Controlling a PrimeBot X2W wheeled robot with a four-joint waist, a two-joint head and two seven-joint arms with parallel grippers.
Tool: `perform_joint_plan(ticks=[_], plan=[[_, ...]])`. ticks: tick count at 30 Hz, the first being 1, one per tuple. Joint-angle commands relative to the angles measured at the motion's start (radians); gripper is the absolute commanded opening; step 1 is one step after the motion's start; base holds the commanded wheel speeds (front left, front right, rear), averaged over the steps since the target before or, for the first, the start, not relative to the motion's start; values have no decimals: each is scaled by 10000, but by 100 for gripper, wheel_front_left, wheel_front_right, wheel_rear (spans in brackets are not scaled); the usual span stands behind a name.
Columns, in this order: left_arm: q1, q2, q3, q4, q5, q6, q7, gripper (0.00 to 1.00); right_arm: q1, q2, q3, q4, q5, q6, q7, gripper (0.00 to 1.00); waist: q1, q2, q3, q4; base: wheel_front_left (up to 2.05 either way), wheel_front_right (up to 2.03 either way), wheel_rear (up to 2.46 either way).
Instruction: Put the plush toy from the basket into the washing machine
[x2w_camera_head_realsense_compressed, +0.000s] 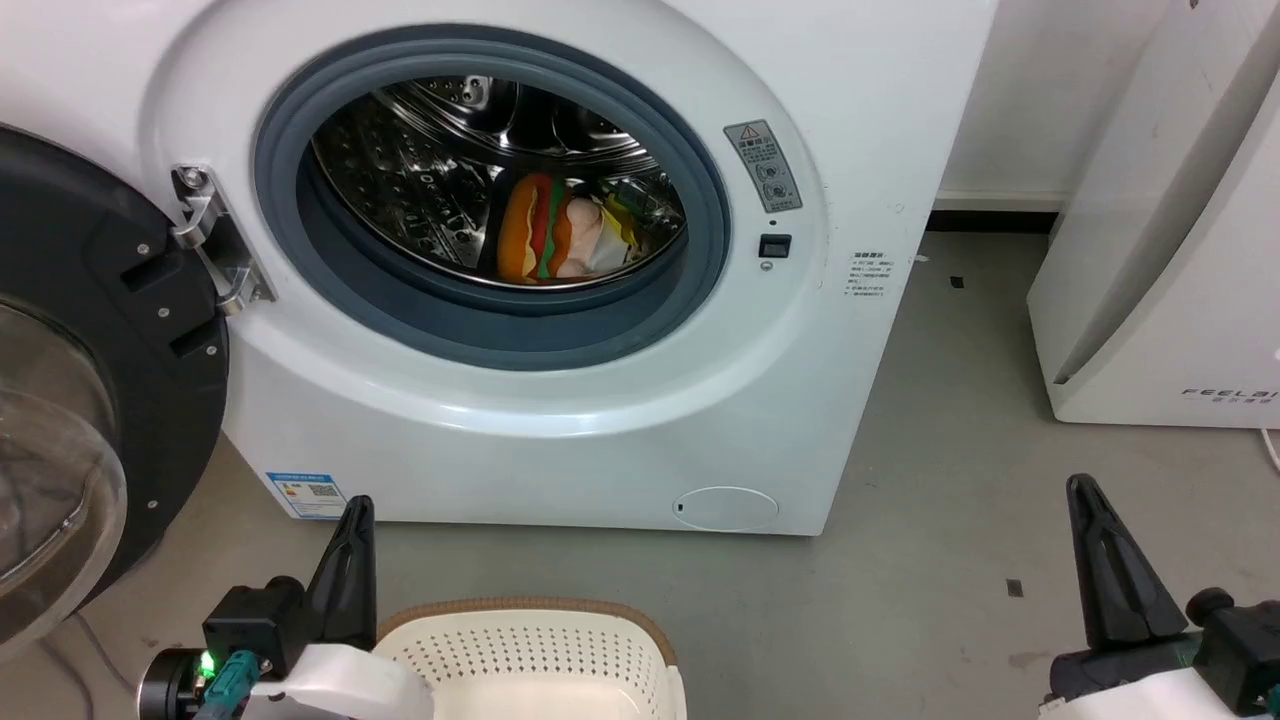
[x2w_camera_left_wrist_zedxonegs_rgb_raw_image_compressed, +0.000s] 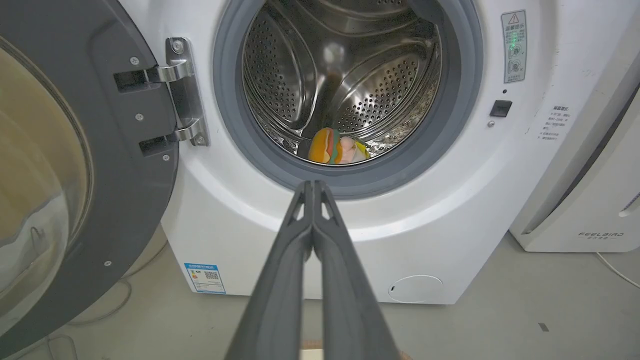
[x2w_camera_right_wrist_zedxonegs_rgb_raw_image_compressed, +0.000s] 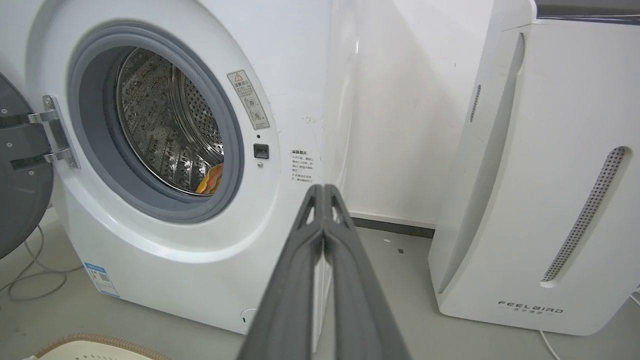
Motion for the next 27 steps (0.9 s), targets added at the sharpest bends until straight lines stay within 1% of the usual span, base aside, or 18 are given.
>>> perform_joint_plan(ticks=[1,27], plan=[[28,-94,66,-65,128,-70,66,0,-119,0,36,64,-40,-2,57,0,-1,0,-6,-6,0,0,0],[57,-518,433,-317,854,-314,598,0,-292,-1,261,298,-98,-4,592,0,-1,0,-113,-128,0,0,0]])
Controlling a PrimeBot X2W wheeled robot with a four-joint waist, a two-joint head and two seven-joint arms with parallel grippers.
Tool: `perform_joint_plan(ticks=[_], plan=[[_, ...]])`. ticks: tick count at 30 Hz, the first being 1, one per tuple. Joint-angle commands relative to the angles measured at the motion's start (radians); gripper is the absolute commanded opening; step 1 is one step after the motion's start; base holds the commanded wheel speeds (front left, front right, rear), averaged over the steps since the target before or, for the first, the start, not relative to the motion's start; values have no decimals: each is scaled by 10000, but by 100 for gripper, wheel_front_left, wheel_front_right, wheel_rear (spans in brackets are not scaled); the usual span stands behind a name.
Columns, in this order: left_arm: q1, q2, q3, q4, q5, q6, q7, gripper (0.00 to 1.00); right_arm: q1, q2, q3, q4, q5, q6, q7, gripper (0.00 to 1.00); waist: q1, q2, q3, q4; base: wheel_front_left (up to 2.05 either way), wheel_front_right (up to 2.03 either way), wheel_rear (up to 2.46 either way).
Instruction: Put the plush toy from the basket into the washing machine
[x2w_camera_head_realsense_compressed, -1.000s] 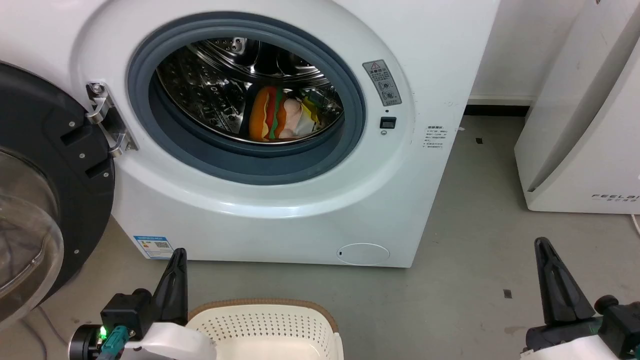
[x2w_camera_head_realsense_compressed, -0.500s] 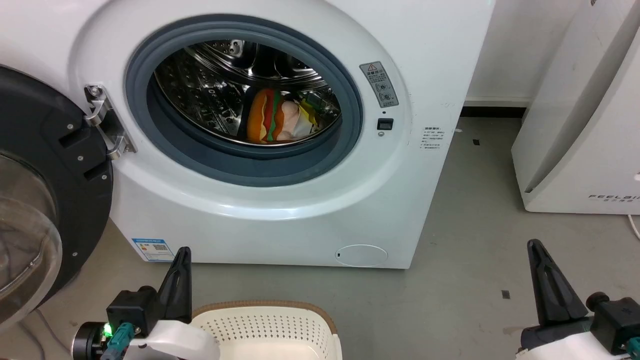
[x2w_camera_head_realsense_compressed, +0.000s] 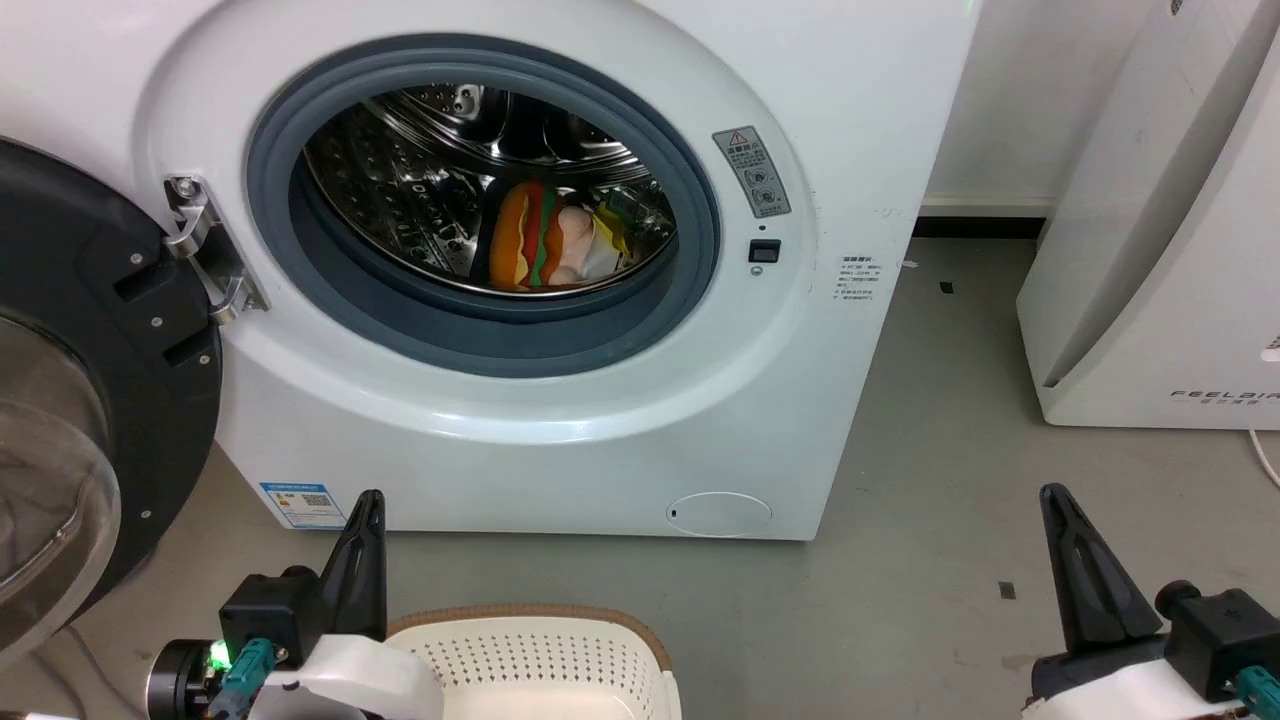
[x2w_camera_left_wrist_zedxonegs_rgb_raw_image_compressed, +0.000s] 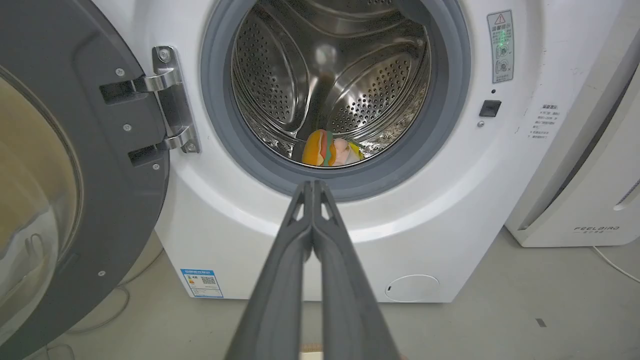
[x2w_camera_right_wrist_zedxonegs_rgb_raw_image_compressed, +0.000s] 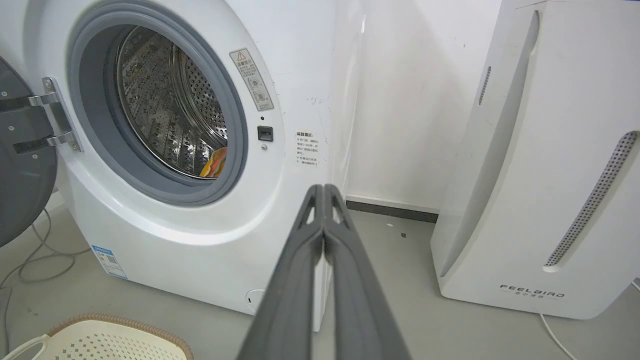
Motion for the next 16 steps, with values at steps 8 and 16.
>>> perform_joint_plan(ticks=[8,16], plan=[[65,-155,161,-139,317,-128,202,0,-255,-1,92,108,-81,-4,209,0,0,-1,-32,-36,0,0,0],[74,-285,274,-217,541,-203,366,0,-309,-1,162,180,-98,-5,373,0,0,-1,-65,-74,0,0,0]])
